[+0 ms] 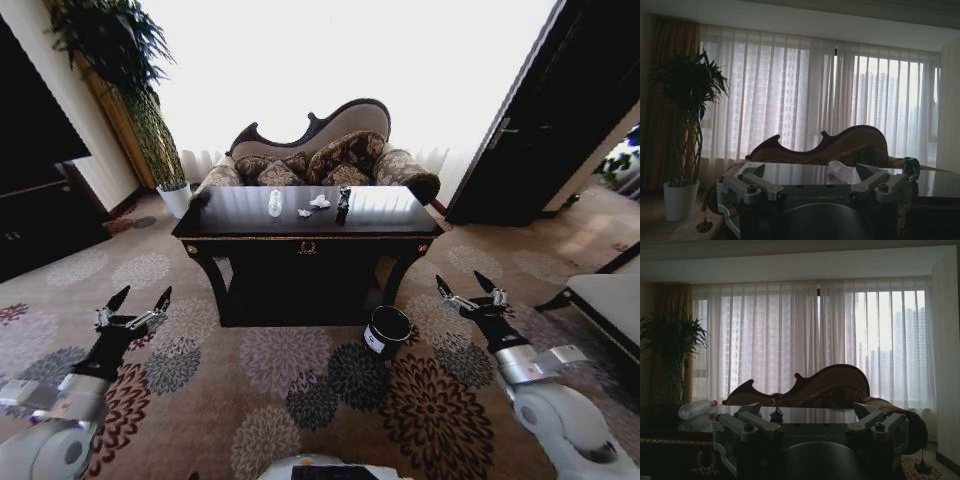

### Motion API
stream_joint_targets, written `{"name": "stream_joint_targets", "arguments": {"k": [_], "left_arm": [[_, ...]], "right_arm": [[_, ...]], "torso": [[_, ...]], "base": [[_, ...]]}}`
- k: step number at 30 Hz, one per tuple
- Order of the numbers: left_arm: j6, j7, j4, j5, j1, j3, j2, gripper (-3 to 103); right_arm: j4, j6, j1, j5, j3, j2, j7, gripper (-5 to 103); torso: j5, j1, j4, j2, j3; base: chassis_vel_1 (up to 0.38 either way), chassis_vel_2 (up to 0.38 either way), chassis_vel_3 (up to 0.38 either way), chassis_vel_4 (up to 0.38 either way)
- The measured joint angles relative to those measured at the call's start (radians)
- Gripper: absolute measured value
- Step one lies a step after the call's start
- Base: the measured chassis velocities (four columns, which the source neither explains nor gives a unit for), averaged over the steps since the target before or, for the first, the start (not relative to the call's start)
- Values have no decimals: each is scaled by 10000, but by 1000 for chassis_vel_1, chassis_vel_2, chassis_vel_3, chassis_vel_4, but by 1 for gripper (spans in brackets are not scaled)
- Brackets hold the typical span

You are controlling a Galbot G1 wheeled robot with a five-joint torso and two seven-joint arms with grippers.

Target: Move to the front of the table and place the trash on the table into the trash bin.

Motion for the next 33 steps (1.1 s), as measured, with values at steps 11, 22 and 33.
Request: {"name": "stream_joint_targets", "arguments": {"k": [11,22,33], "left_arm": [[-39,100,6,16,5,-1,-26,100],[-55,126,121,10,-46,0,68,100],[-57,149,115,4,-62,13,102,100]], "right_arm": [[-83,-15,91,25,11,-74,37,100],[-111,-13,110,103,66,-169,142,100],[-123,-13,128,83,16,-154,164,100]], "torso": [[-1,6,1,-1,1],[-1,4,0,0,1],[0,9,0,-4,3]], "base": [[-115,110,130,-116],[-116,108,108,-122],[-153,169,174,-161]]}}
